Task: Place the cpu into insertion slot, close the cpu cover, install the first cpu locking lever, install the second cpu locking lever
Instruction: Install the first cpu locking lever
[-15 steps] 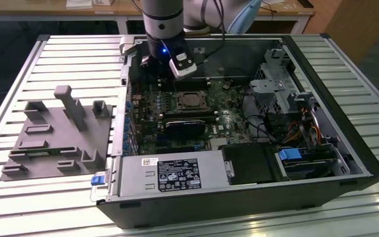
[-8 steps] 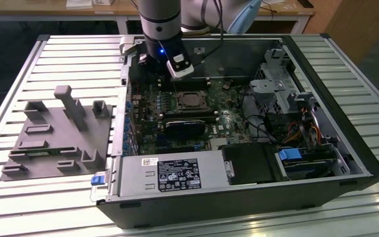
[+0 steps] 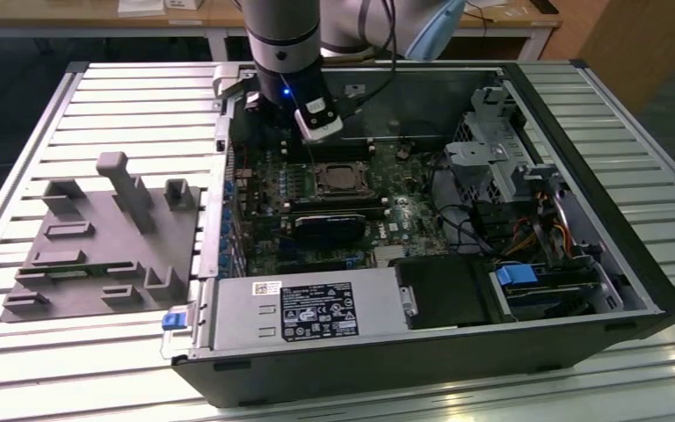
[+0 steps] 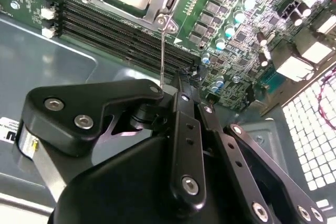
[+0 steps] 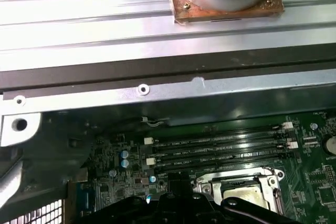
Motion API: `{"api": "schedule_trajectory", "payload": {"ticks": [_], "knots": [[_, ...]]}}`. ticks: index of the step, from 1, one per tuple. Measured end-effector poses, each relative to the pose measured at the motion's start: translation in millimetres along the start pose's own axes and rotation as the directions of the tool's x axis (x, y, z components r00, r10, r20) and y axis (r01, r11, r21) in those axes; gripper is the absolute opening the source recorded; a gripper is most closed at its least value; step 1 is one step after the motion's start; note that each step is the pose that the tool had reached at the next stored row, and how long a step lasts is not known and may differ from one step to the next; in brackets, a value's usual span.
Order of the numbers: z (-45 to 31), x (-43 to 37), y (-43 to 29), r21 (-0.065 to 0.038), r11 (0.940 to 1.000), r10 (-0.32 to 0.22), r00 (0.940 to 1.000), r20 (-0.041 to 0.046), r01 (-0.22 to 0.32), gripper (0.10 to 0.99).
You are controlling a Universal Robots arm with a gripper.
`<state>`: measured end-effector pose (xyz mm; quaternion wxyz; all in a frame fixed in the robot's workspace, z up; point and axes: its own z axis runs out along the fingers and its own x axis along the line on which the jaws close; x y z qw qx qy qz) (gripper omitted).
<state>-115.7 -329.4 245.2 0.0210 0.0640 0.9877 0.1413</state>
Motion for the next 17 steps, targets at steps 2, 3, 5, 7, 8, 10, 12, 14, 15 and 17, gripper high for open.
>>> {"api": "schedule_trajectory", "payload": {"ticks": [2,3,5,7,8,10,12,14,15,17], "knots": [[0.2,-1.5,0.1,0.0,1.0,0.0,1.0,0.0,0.0,0.102],[0.2,-2.7,0.3,0.0,1.0,0.0,1.0,-0.0001,0.0,0.102],[0.5,-6.3,0.7,0.0,1.0,0.0,1.0,0.0,0.0,0.102],[0.8,-11.1,1.3,0.0,1.0,0.0,1.0,0.0,0.0,0.102],[1.0,-13.9,1.6,0.0,1.0,0.0,1.0,-0.0001,0.0,0.102],[1.4,-19.5,2.2,0.0,1.0,0.0,1.0,-0.0001,0.0,0.102],[1.9,-25.2,2.9,0.0,1.0,0.0,1.0,-0.0001,0.0,0.102],[2.3,-31.1,3.6,0.0,1.0,0.0,1.0,-0.0001,0.0,0.102],[2.5,-33.6,3.9,0.0,1.0,0.0,1.0,-0.0001,0.0,0.102],[2.8,-38.7,4.5,0.0,1.0,0.0,1.0,-0.0001,0.0,0.102]]}}
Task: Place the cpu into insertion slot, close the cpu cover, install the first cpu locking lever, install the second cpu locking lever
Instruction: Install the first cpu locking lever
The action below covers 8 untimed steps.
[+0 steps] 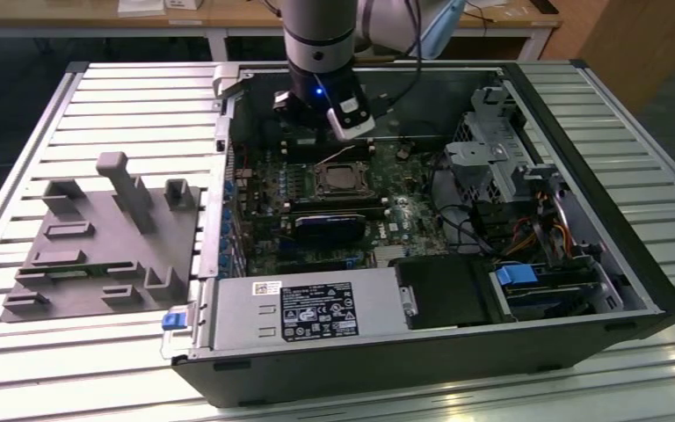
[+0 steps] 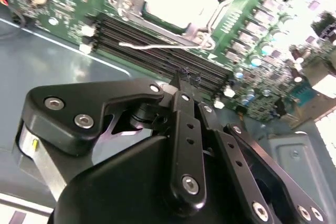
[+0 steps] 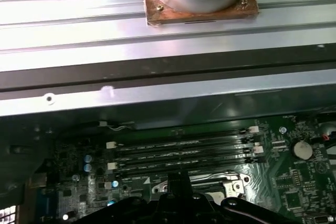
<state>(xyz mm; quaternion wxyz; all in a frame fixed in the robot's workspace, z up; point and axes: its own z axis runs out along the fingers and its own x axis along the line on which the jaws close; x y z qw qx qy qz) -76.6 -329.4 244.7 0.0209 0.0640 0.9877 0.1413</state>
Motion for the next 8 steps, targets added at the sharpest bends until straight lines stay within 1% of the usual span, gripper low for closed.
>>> {"api": "schedule_trajectory", "payload": {"ticks": [3,8], "knots": [[0.4,-6.1,0.7,0.0,1.0,0.0,1.0,-0.0001,0.0,0.102],[0.4,-6.5,0.8,0.0,1.0,0.0,1.0,0.0,0.0,0.102]]}}
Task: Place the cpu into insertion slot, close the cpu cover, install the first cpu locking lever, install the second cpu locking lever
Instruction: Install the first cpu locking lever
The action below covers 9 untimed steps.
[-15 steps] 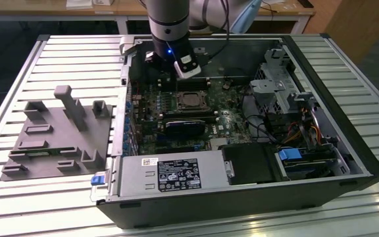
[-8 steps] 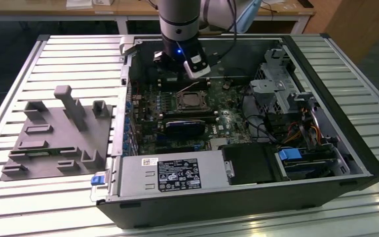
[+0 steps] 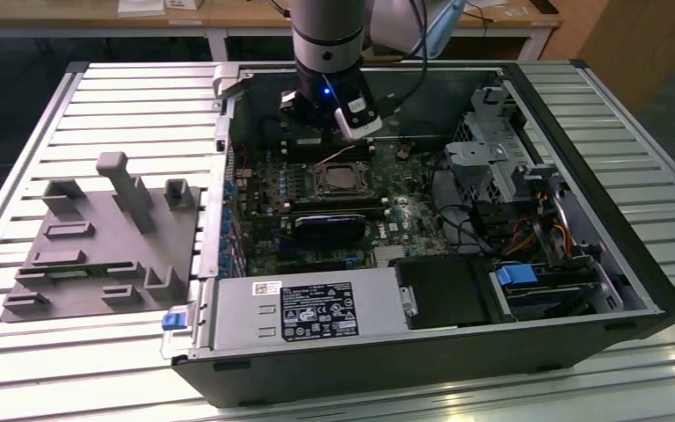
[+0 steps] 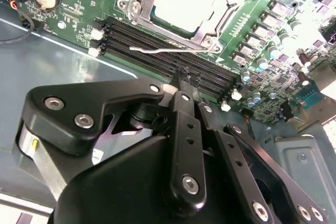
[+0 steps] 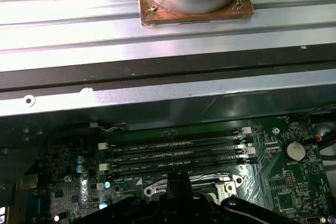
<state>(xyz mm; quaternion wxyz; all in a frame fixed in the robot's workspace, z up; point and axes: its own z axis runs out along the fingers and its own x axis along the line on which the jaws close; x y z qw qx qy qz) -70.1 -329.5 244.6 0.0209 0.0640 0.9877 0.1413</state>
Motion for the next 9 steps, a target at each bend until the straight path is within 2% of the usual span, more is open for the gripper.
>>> {"api": "schedule_trajectory", "payload": {"ticks": [3,7,9], "knots": [[0.1,-0.1,0.0,0.001,1.0,0.0,1.0,0.0009,0.0,0.102],[0.9,0.8,-0.3,0.022,0.9997,-0.007,0.9997,0.0213,0.006,0.102],[1.7,1.3,-0.7,0.029,0.9995,-0.01,0.9994,0.0326,0.009,0.102]]}}
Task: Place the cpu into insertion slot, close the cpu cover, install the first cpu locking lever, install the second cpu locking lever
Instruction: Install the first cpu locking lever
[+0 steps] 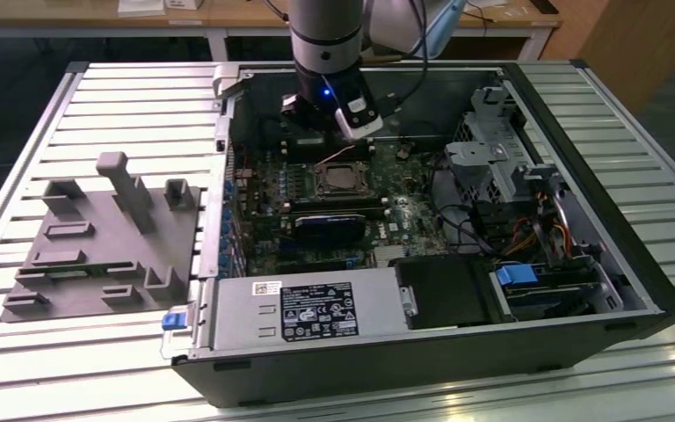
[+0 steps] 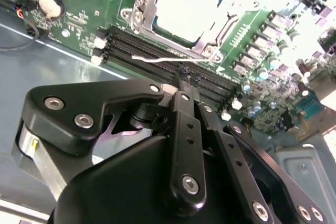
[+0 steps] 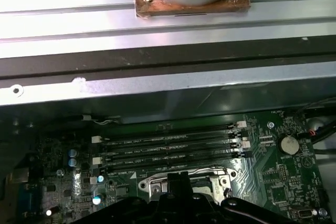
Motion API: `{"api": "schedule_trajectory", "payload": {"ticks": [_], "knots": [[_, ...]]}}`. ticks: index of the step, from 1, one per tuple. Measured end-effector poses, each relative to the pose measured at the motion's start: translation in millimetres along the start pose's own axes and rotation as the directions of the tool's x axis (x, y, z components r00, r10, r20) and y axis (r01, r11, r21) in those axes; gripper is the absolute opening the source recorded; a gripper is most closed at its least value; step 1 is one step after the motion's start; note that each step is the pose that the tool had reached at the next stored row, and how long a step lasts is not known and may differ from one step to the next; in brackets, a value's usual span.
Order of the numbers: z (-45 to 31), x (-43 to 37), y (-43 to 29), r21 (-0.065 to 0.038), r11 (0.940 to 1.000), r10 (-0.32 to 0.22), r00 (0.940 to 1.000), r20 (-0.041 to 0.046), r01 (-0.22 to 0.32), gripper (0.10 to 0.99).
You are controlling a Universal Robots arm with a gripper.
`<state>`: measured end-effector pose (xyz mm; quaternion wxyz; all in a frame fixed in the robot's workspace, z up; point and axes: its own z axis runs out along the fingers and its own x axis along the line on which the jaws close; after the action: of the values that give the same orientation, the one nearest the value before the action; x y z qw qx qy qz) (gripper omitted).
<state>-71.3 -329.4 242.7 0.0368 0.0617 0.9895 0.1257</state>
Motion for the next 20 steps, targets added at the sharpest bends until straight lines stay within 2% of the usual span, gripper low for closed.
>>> {"api": "schedule_trajectory", "payload": {"ticks": [4,9,11,12,14,15,16,20], "knots": [[1.9,0.7,-0.6,0.014,0.9999,-0.006,0.9997,0.0233,0.006,0.102],[3.8,1.6,-1.2,0.033,0.9994,-0.015,0.9978,0.064,0.013,0.102],[5.0,2.0,-1.6,0.033,0.9993,-0.016,0.9968,0.0779,0.014,0.102],[5.9,2.0,-1.7,0.033,0.9994,-0.017,0.9966,0.0812,0.014,0.102],[7.4,2.1,-2.2,0.029,0.9995,-0.017,0.9964,0.0835,0.015,0.102],[8.0,2.1,-2.4,0.024,0.9996,-0.016,0.9963,0.0839,0.015,0.102],[8.6,2.2,-2.5,0.016,0.9998,-0.015,0.9964,0.0839,0.014,0.102],[10.2,2.2,-2.9,-0.026,0.9996,-0.008,0.9966,0.0816,0.011,0.102]]}}
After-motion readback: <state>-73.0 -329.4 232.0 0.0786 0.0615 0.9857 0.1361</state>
